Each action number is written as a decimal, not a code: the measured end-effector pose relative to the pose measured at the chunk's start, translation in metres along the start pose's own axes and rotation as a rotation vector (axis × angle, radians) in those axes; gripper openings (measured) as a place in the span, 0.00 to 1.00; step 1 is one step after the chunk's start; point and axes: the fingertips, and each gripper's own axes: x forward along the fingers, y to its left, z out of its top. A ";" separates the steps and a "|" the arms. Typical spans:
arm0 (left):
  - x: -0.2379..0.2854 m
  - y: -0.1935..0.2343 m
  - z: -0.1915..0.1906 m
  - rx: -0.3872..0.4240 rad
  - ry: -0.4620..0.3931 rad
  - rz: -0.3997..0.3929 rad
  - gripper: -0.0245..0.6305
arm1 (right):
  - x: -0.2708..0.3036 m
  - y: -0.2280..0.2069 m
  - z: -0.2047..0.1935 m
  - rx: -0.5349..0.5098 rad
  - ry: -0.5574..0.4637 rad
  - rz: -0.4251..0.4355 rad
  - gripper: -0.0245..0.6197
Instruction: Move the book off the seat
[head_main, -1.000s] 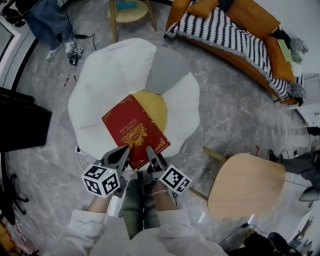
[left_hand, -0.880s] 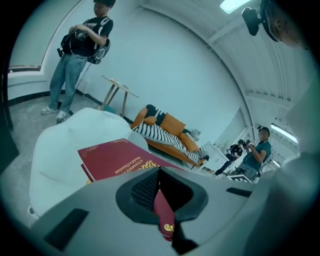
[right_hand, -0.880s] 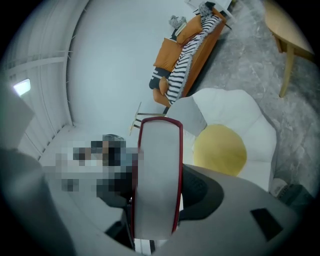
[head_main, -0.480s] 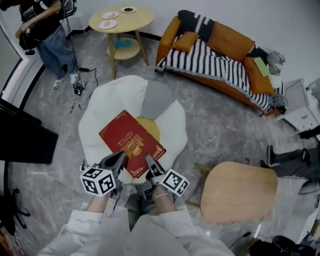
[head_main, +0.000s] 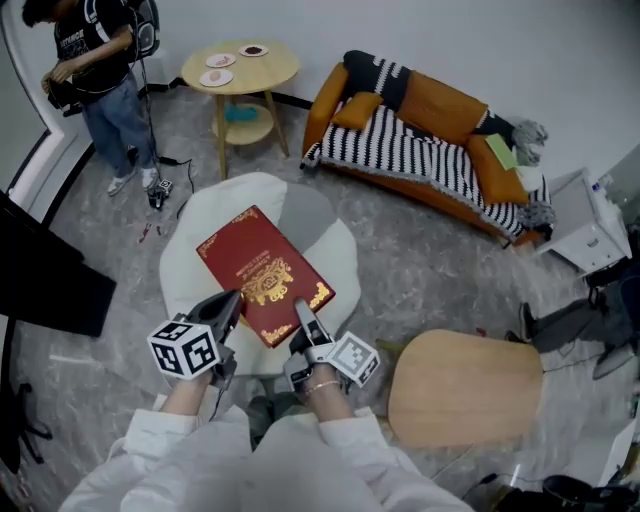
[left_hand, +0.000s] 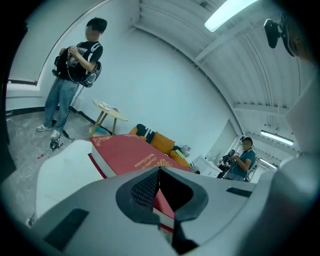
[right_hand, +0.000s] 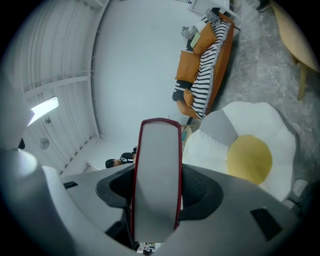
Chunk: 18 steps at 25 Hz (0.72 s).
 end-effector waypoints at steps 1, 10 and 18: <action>-0.002 -0.006 0.003 0.001 -0.009 -0.009 0.05 | -0.002 0.007 0.002 -0.009 -0.003 0.013 0.43; -0.016 -0.052 0.029 0.012 -0.067 -0.115 0.05 | -0.022 0.041 0.020 -0.060 -0.072 0.104 0.43; -0.021 -0.065 0.031 0.066 -0.062 -0.159 0.05 | -0.032 0.054 0.016 -0.118 -0.107 0.115 0.42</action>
